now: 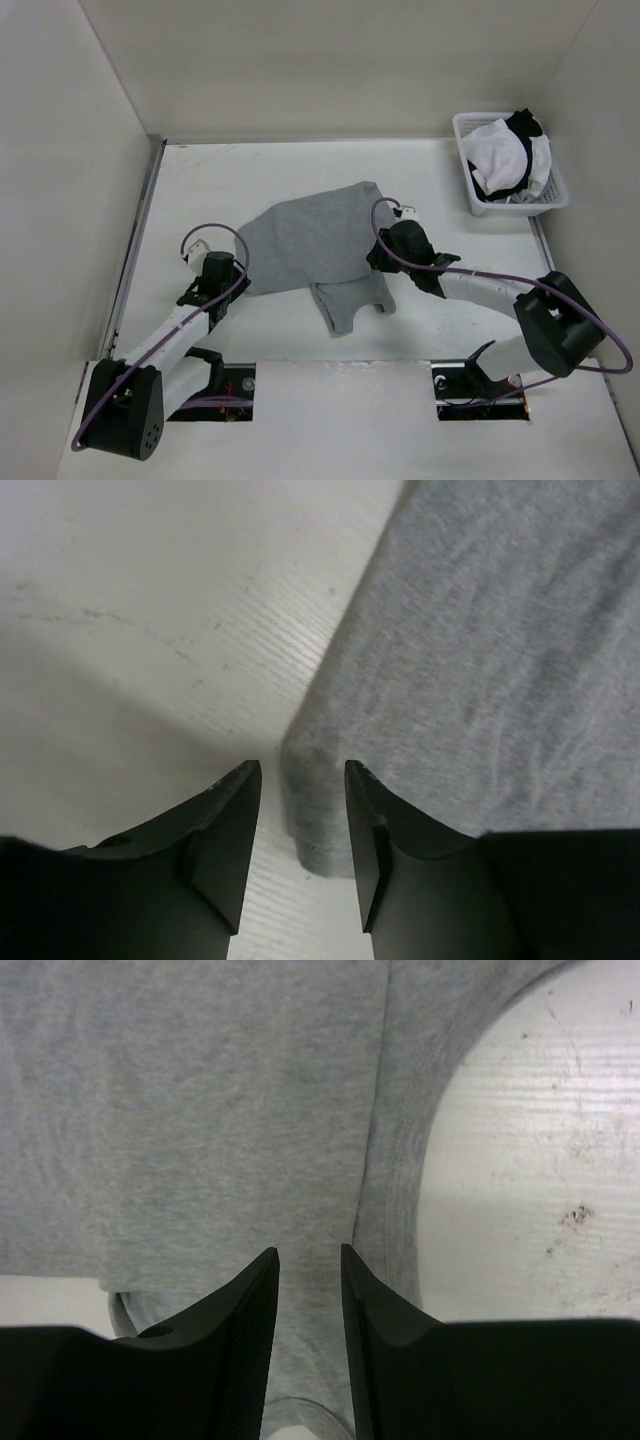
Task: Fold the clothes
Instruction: Flatten the tank top out
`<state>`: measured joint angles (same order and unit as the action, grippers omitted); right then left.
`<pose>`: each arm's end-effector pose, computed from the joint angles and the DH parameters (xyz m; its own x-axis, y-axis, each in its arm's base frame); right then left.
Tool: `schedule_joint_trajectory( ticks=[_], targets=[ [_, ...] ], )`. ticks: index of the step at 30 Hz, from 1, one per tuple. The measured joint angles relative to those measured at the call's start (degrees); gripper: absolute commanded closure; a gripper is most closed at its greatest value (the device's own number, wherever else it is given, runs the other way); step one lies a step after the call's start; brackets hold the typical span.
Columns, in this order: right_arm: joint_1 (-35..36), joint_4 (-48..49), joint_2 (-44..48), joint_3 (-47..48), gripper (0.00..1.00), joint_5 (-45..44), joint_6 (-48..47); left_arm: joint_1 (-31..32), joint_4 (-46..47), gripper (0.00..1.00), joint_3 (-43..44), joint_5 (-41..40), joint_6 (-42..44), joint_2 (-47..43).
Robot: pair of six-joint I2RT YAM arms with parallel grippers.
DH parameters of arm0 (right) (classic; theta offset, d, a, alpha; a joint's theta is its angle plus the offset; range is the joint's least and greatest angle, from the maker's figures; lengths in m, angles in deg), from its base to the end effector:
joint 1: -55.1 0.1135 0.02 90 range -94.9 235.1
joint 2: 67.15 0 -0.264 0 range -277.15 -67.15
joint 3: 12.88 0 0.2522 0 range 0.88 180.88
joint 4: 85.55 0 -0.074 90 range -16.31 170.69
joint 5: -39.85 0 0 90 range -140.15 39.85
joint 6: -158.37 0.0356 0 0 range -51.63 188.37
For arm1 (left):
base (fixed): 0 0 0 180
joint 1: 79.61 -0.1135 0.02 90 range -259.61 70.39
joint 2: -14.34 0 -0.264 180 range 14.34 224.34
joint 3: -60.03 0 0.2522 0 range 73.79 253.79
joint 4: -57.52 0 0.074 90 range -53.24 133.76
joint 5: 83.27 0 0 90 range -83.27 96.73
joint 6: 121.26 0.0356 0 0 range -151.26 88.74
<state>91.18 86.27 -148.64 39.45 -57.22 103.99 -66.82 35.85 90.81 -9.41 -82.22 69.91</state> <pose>0.2354 0.1661 0.1854 -0.6928 0.2103 -0.6898 -0.1253 0.9069 0.4024 0.1721 -0.0289 0.1471 -0.4654 -0.6594 -0.5904 -0.5327 0.7414 -0.4081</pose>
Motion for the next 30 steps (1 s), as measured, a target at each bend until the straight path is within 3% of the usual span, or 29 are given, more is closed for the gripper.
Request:
schedule_joint_trajectory(
  ticks=[6, 8, 11, 16, 18, 21, 27, 30],
  targets=[
    [0.02, 0.15, -0.33, -1.09, 0.62, -0.15, 0.17, 0.96, 2.23, 0.96, 0.0, 2.27, -0.15, 2.34],
    [0.09, 0.48, -0.92, -1.09, 0.61, -0.17, 0.22, 1.66, 0.74, 0.98, 0.37, 3.37, -0.13, 2.16],
    [0.39, 0.72, -1.55, -1.25, 0.59, -0.24, 0.22, 2.6, -6.88, 0.91, 4.11, 4.2, 0.11, -0.46],
    [0.5, 1.31, -1.79, -2.1, 0.58, -0.24, 0.24, 4.04, -21.94, 0.56, 19.26, 1.73, 3.13, -3.96],
    [0.79, 1.31, -1.81, -2.12, 0.57, -0.24, 0.24, 4.42, -25.22, 0.5, 22.86, -0.37, 4.35, -4.57],
    [1.16, 1.42, -1.81, -2.14, 0.57, -0.22, 0.22, 5.11, -29.42, 0.5, 23.12, -3.15, 5.09, -5.97],
    [1.2, 1.53, -1.81, -2.4, 0.75, 0.0, 0.2, 5.6, -30.03, 0.59, 15.8, -4.59, 2.97, -5.64],
    [1.77, 1.49, -1.81, -2.43, 0.73, 0.02, 0.22, 5.49, -28.24, 0.59, 10.8, -3.56, 1.31, -5.29]
  ],
)
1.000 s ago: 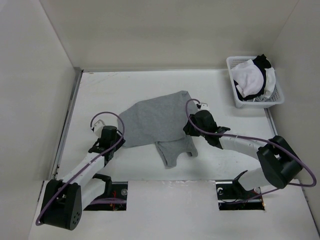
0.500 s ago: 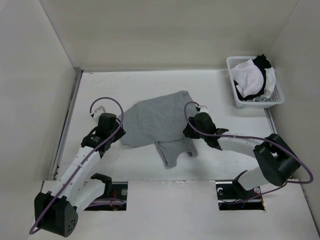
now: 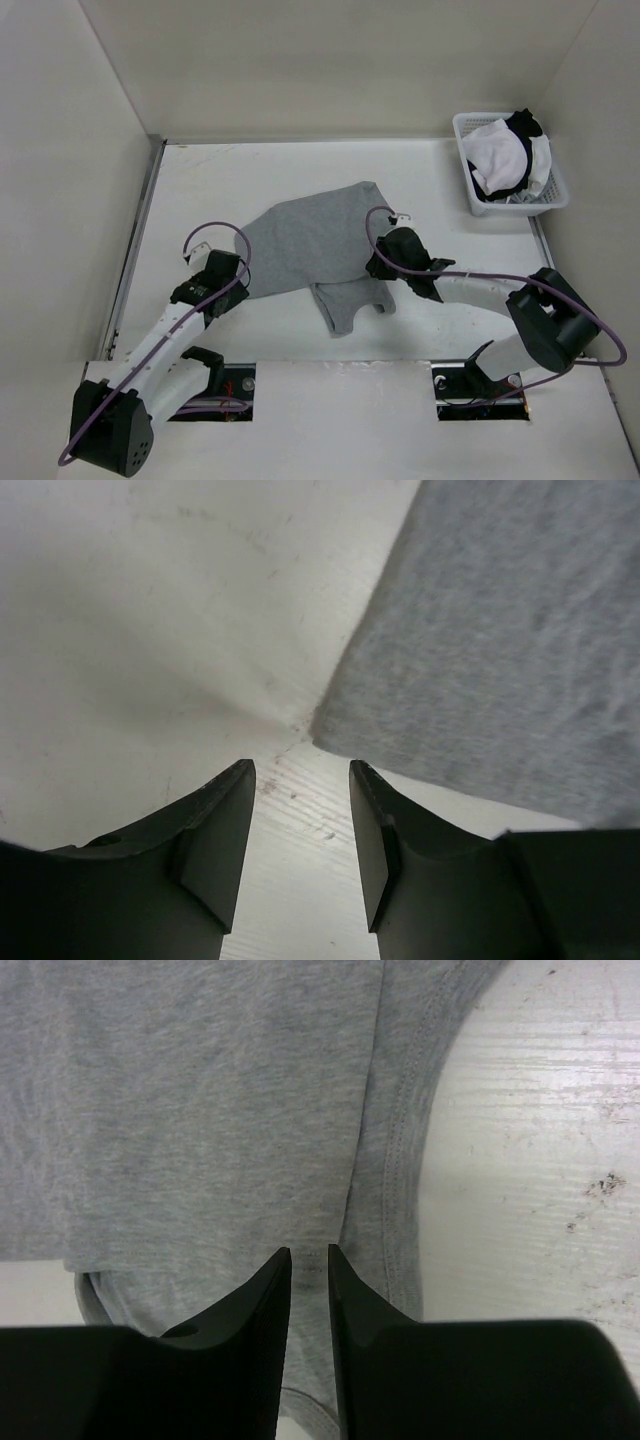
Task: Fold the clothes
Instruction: Flatten the tank top out
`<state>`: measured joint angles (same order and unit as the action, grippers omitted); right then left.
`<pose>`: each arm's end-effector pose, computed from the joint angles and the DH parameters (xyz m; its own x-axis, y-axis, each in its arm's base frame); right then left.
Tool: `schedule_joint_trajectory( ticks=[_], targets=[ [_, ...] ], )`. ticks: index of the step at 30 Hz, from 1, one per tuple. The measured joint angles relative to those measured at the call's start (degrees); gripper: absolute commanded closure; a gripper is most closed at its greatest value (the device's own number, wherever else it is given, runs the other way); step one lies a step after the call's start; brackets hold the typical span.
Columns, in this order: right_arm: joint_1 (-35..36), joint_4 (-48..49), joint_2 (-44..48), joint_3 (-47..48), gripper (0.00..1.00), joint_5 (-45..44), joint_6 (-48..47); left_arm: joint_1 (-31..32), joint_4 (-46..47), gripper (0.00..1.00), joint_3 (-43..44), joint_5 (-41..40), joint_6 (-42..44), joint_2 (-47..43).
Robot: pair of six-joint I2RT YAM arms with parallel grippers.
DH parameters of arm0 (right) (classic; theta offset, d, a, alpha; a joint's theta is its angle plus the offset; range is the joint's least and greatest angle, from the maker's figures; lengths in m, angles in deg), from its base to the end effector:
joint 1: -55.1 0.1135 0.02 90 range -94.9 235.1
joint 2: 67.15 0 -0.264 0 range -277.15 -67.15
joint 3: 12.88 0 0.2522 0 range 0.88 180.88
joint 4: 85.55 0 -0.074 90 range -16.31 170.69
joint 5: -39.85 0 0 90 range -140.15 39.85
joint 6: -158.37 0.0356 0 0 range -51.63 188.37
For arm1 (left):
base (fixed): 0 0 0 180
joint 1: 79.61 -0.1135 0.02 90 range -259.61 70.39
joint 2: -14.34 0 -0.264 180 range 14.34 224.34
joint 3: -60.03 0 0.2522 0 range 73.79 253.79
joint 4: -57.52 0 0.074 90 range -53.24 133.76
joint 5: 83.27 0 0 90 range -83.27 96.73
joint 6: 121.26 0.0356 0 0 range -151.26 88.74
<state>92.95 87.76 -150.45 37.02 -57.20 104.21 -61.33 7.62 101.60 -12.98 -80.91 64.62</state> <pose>0.2265 0.1704 0.1665 -0.7254 0.1722 -0.6665 -0.1358 0.9133 0.3839 0.1524 -0.0377 0.1866 -0.6227 -0.5499 -0.5566 -0.5345 0.8185 -0.2105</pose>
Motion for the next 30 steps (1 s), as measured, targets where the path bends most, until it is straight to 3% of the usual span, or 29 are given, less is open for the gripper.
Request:
schedule_joint_trajectory(
  ticks=[3, 18, 30],
  targets=[
    [0.66, -0.09, 0.0, 0.0, 0.62, 0.04, 0.11, -0.26, 1.36, 0.6, -2.43, 1.22, -1.16, 1.03],
    [1.99, -0.15, 0.0, -0.22, 0.61, 0.13, 0.04, -1.07, 8.87, 0.63, -6.36, 2.95, -4.28, 1.73],
    [2.01, -0.15, 0.0, -0.33, 0.56, 0.11, 0.44, -2.19, 15.61, 0.84, -7.69, 4.55, -4.72, 4.07]
  ],
)
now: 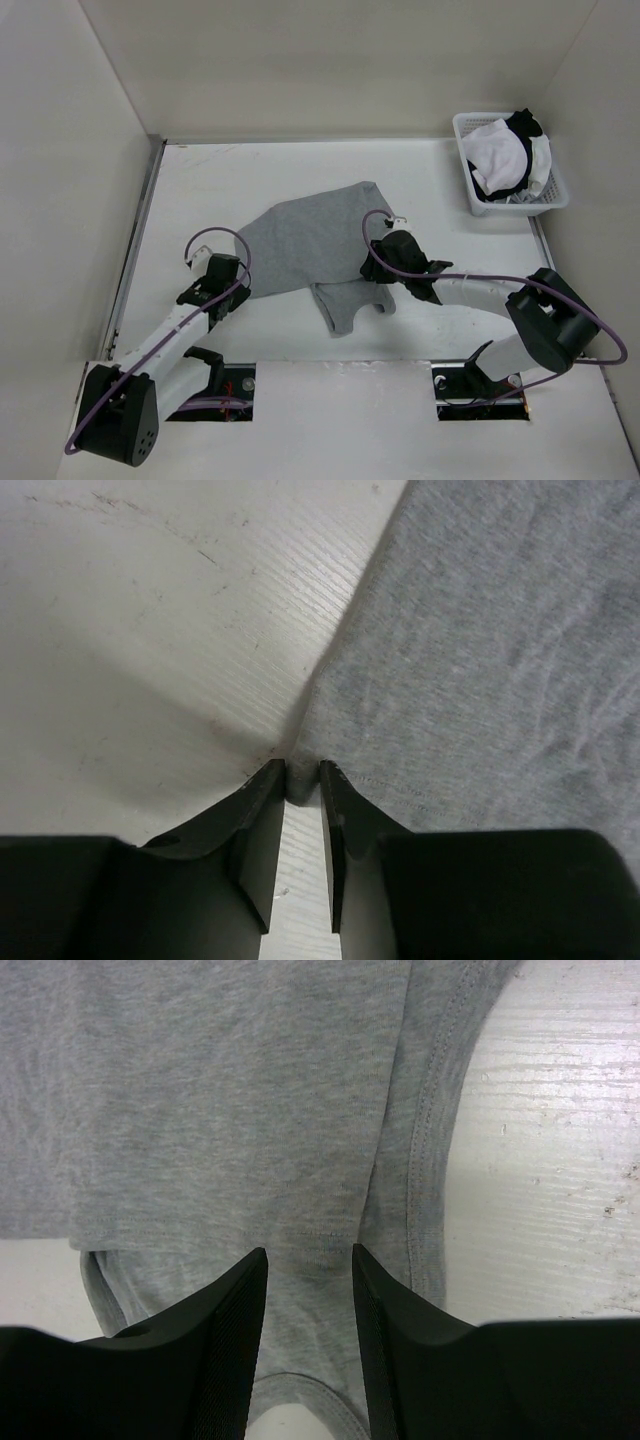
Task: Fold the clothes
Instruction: Flatten the tank top out
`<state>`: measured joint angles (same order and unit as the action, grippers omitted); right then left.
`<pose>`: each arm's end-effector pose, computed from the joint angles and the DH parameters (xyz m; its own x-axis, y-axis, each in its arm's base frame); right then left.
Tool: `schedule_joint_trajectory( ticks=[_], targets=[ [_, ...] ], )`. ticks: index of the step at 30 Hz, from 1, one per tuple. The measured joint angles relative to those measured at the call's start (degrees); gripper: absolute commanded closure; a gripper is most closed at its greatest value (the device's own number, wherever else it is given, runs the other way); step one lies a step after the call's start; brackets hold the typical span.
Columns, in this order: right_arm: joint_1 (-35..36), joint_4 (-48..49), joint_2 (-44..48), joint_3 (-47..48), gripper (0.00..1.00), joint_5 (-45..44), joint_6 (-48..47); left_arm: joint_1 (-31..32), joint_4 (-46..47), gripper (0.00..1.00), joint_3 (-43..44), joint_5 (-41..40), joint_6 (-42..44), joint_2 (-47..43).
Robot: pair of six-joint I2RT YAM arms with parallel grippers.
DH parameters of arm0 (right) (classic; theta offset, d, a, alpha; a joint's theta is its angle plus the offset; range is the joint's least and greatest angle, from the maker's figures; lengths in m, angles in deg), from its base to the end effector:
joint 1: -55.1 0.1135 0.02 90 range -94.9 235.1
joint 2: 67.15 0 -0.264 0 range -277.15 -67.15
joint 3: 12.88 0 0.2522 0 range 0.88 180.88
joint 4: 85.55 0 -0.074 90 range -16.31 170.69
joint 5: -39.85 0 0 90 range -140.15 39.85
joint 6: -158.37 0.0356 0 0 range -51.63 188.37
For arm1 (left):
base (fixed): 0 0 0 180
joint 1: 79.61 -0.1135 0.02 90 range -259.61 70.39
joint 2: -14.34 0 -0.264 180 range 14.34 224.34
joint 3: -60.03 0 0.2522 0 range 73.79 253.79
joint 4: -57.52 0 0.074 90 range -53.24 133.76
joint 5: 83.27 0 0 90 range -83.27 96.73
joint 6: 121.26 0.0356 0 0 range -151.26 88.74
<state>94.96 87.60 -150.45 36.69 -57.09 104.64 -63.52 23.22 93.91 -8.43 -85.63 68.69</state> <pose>0.2192 0.1774 0.1645 -0.7373 0.1494 -0.6588 -0.1607 0.9084 0.3859 0.1610 -0.0368 0.1513 -0.5568 -0.6559 -0.5097 -0.5665 0.7486 -0.3444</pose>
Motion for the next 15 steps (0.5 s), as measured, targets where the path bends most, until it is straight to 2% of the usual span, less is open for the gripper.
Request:
schedule_joint_trajectory(
  ticks=[7, 15],
  targets=[
    [-0.02, -0.02, 0.0, -0.02, 0.59, -0.13, 0.22, -0.33, -0.09, 0.92, -0.55, 0.63, 0.81, -2.93],
    [-0.02, -0.22, -2.58, -0.02, 0.61, -0.61, 1.11, 0.09, -0.39, 0.93, -0.55, 0.66, 1.44, -4.0]
  ],
)
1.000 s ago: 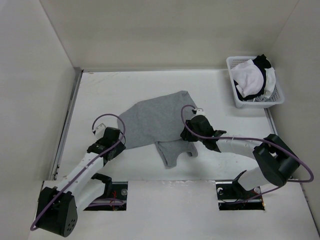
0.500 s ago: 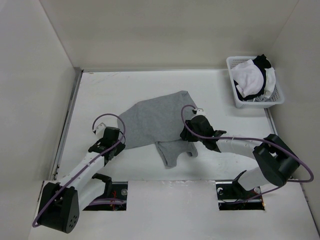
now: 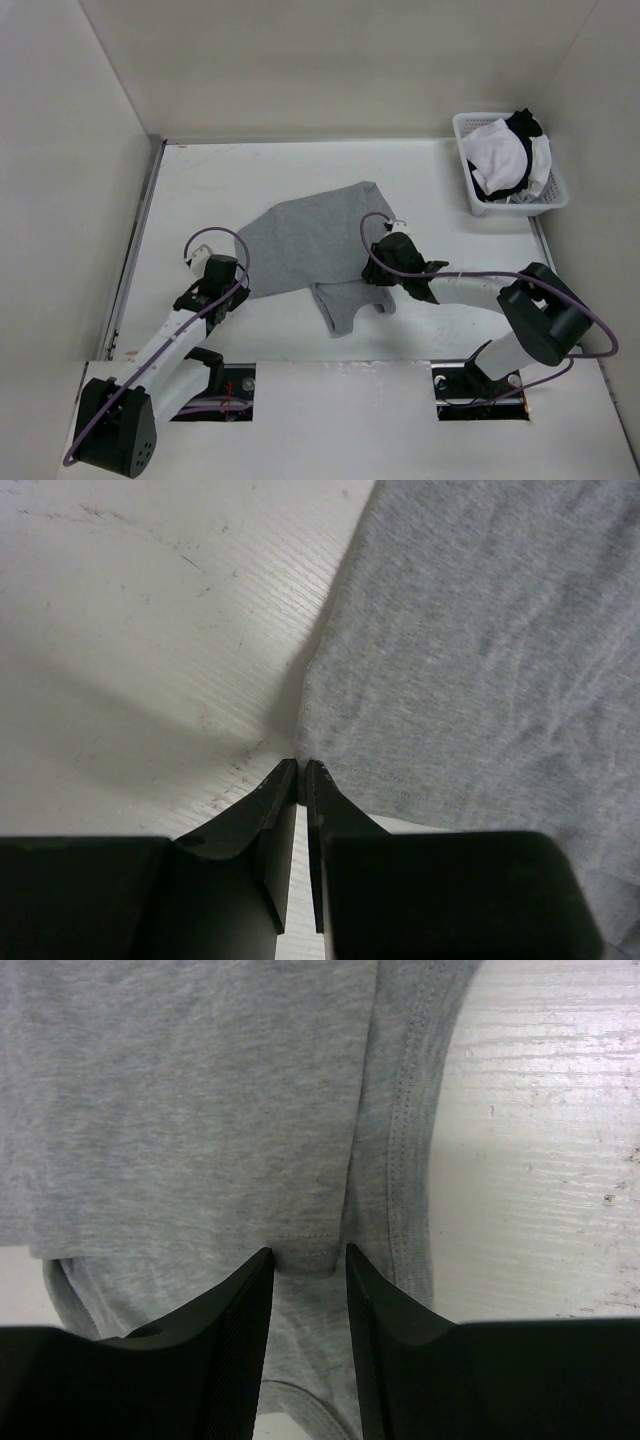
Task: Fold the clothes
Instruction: Flatten the tank top out
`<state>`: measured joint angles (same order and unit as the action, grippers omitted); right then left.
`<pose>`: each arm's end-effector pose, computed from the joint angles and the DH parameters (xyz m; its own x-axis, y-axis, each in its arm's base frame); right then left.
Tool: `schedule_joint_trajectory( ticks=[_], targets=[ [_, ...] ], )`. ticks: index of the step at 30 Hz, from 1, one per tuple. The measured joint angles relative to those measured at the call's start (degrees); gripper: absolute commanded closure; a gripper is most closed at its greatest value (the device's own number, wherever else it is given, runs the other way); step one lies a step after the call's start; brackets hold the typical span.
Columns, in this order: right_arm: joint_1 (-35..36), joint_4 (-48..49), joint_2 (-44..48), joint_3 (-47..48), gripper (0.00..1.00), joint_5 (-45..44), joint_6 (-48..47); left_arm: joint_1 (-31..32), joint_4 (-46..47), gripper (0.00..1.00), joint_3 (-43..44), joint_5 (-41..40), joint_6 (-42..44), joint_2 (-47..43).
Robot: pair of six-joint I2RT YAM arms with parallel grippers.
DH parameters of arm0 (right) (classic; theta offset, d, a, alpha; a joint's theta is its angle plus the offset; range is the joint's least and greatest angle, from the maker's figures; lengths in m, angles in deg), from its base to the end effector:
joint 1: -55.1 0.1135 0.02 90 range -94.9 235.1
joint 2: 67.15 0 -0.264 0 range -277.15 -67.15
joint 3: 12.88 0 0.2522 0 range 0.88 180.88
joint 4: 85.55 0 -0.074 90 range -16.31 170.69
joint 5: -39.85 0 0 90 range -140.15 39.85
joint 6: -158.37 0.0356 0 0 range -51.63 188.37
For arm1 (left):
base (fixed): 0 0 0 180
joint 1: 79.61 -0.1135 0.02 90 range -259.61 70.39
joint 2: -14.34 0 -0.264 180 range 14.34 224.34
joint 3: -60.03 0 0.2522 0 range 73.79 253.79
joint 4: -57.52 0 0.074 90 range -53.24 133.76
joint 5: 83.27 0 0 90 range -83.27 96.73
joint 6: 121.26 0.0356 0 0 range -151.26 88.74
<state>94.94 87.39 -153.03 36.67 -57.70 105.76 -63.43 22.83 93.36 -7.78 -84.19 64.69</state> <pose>0.2208 0.1781 0.1523 -0.7602 0.1497 -0.6322 -0.1260 0.9206 0.3696 0.1561 -0.0360 0.1578 -0.5507 -0.6445 -0.5304 -0.5287 0.7610 -0.3759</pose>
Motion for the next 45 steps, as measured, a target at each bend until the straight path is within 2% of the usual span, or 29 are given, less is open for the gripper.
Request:
schedule_joint_trajectory(
  ticks=[2, 6, 9, 13, 18, 25, 28, 30, 32, 34, 36, 39, 42, 45],
  targets=[
    [0.02, -0.04, -0.04, 0.0, 0.62, -0.39, 0.17, 0.22, -0.02, 0.93, 0.0, 0.02, 0.02, -0.22],
    [0.02, 0.11, -0.48, 0.07, 0.85, -1.09, 0.42, 0.52, -0.02, 0.93, 0.02, 0.04, 0.02, -0.55],
    [0.35, -0.04, -0.81, 0.22, 0.94, -2.29, 0.46, 0.66, -0.33, 0.94, 0.13, 0.07, 0.04, -0.96],
    [1.88, -3.78, 1.49, 2.05, 0.94, -6.36, -1.22, 0.87, -1.6, 0.94, 2.43, 0.22, 0.57, -2.91],
    [4.26, -14.32, 14.21, 8.37, 0.94, -11.63, -5.09, 1.25, -1.86, 0.94, 12.11, 0.37, 2.69, -4.5],
    [17.62, -28.15, 33.62, 13.62, 0.97, -11.32, -4.24, 0.46, 0.26, 0.95, 23.08, 1.77, 4.76, -7.85],
    [17.84, -34.07, 38.71, 16.28, 0.97, -11.78, -3.58, 0.42, 1.81, 0.95, 25.99, 2.19, 5.27, -8.63],
    [16.33, -34.69, 38.66, 19.12, 0.97, -11.67, -4.31, 0.28, 4.52, 0.95, 26.75, 2.34, 5.25, -8.07],
    [12.59, -33.11, 36.02, 22.29, 0.98, -9.84, -5.79, 0.02, 8.37, 0.95, 26.8, 2.49, 4.61, -6.47],
    [5.66, -29.9, 30.01, 25.88, 0.99, -5.68, -7.37, -0.46, 12.11, 0.95, 27.19, 2.75, 3.69, -2.86],
    [-2.45, -27.19, 21.51, 30.91, 0.99, -1.29, -8.57, -1.14, 15.39, 0.96, 29.29, 3.19, 2.54, 3.17],
    [-12.61, -26.14, 5.25, 44.7, 1.0, 3.5, -10.05, -2.93, 19.02, 0.97, 36.81, 4.87, 0.37, 15.82],
    [-18.49, -30.36, -10.8, 68.06, 1.0, 7.72, -12.02, -4.94, 18.86, 0.97, 49.68, 8.02, -1.46, 27.08],
    [-21.4, -36.92, -25.38, 97.0, 0.97, 11.34, -13.99, -6.58, 18.71, 0.97, 64.65, 10.78, -1.92, 33.33]
  ],
)
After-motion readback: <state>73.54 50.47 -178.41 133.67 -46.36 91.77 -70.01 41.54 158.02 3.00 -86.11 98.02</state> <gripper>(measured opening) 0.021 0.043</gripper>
